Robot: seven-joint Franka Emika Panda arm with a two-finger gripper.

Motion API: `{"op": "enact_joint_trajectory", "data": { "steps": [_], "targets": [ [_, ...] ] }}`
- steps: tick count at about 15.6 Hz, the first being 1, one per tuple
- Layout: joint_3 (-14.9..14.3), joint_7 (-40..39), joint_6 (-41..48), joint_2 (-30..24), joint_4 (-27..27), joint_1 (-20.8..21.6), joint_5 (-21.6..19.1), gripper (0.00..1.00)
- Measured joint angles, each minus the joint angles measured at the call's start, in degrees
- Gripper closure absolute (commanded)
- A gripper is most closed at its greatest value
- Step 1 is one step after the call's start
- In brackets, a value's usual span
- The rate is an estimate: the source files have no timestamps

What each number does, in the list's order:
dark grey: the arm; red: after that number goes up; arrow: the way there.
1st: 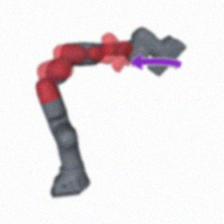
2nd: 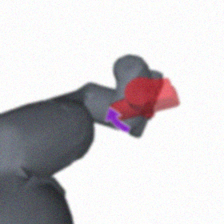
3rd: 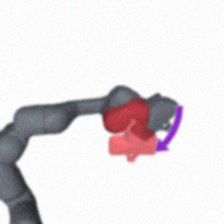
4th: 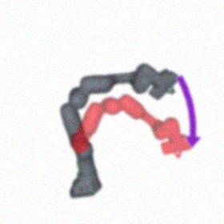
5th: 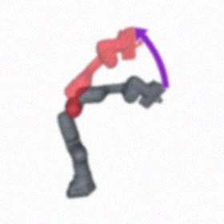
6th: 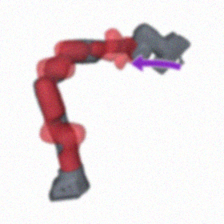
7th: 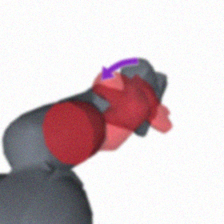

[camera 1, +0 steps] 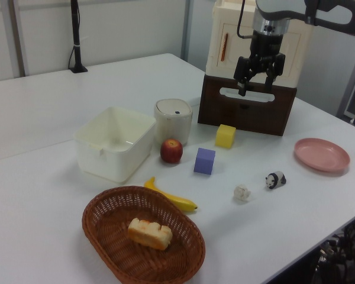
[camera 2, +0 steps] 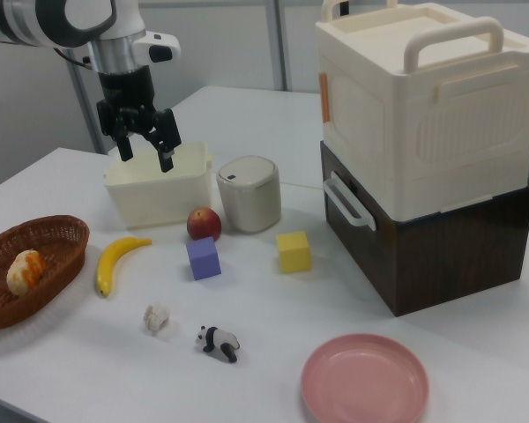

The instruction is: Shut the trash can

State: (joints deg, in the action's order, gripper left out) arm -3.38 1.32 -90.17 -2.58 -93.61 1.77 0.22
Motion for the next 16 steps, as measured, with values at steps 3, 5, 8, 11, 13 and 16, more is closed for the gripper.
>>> {"op": "enact_joint_trajectory", "data": {
  "steps": [3, 5, 8, 11, 13, 16],
  "targets": [
    [-0.3, -2.4, 0.0, -0.1, 0.2, 0.0, 0.0, 0.00],
    [-0.8, -2.8, 0.0, -0.1, 0.3, -0.1, 0.0, 0.00],
    [-0.9, -2.8, 0.0, 0.0, 0.3, -0.1, 0.0, 0.00],
    [-0.9, -2.8, 0.0, 0.0, 0.3, -0.1, 0.0, 0.00],
    [-0.9, -2.8, 0.0, 0.0, 0.3, -0.1, 0.0, 0.00],
    [-0.9, -2.8, 0.0, 0.0, 0.3, 0.1, 0.0, 0.00]
  ]
}}
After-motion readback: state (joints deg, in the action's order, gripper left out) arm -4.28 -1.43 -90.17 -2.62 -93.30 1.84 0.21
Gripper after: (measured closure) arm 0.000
